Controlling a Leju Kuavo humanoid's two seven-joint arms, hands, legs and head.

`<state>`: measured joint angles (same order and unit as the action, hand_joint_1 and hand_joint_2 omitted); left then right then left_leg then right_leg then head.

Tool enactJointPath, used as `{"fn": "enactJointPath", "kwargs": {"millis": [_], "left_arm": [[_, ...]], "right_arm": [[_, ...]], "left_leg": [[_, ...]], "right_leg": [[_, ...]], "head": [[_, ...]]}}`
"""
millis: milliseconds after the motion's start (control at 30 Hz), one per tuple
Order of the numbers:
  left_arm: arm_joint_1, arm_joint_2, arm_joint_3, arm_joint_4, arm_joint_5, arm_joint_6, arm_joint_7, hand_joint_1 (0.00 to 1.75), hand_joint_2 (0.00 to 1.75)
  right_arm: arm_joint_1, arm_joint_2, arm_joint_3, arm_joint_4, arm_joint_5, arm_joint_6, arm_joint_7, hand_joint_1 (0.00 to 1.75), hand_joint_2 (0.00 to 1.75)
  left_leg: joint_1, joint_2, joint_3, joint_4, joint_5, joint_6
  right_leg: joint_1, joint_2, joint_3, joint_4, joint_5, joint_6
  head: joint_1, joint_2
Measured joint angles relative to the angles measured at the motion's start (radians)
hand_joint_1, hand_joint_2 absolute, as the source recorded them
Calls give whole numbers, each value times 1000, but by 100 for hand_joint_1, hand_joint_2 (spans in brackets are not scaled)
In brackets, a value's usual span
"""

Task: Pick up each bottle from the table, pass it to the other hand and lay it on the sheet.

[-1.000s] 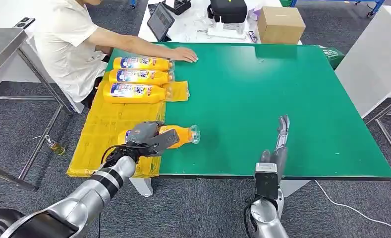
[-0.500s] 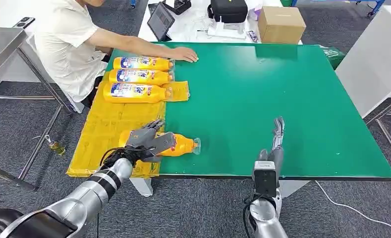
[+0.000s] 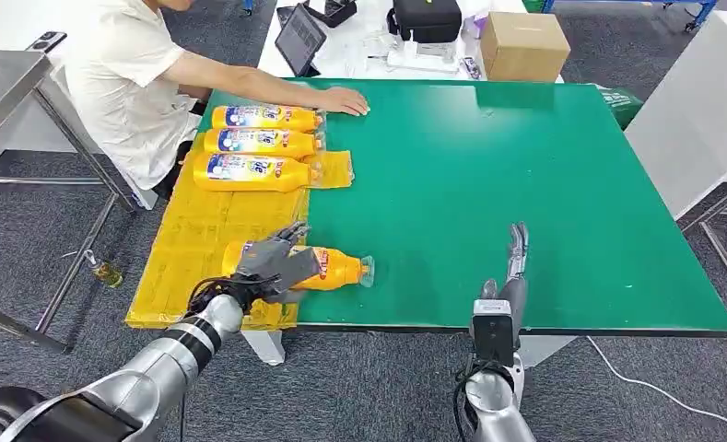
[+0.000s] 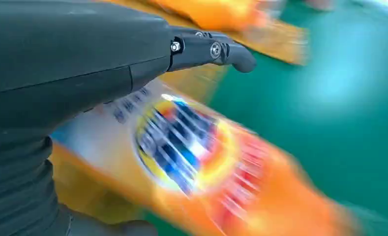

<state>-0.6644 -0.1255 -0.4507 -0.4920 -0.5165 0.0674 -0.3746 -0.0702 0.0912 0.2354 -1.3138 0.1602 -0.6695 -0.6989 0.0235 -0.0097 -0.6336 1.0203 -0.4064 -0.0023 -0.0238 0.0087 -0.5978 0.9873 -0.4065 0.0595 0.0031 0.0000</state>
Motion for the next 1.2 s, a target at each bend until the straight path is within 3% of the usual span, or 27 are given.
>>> {"fn": "enactJointPath", "kwargs": {"millis": [67, 433, 1033, 1067, 1200], "left_arm": [[31, -17, 31, -32, 68, -49, -66, 0, 175], [210, -61, 57, -424, 281, -69, -97, 0, 175], [301, -45, -28, -694, 381, -46, -103, 0, 175], [313, -44, -31, -709, 412, -36, -95, 0, 175], [383, -45, -37, -745, 537, -13, -95, 0, 175]], "right_arm": [[0, 0, 0, 2, -2, -2, 0, 0, 0], [14, 0, -2, 5, 0, -23, 0, 0, 0], [23, -1, -12, 5, -18, -10, 0, 0, 0], [26, -1, -13, 2, -29, 6, 0, 0, 175], [59, 6, -21, -26, -73, 113, 0, 0, 175]], "left_leg": [[0, 0, -1, 0, 0, 0], [0, 0, -6, 0, 0, 0], [0, 1, -7, 0, 0, 0], [0, 1, -7, 0, 0, 0], [0, 1, -7, 0, -1, 0]], "right_leg": [[0, 0, -1, 0, 0, 0], [0, 0, -6, 0, 0, 0], [0, 0, -7, 0, 0, 0], [0, 0, -7, 0, 0, 0], [0, 0, -7, 0, -1, 2]], "head": [[1, 0], [0, 0], [0, 0], [0, 0], [0, 0]]}}
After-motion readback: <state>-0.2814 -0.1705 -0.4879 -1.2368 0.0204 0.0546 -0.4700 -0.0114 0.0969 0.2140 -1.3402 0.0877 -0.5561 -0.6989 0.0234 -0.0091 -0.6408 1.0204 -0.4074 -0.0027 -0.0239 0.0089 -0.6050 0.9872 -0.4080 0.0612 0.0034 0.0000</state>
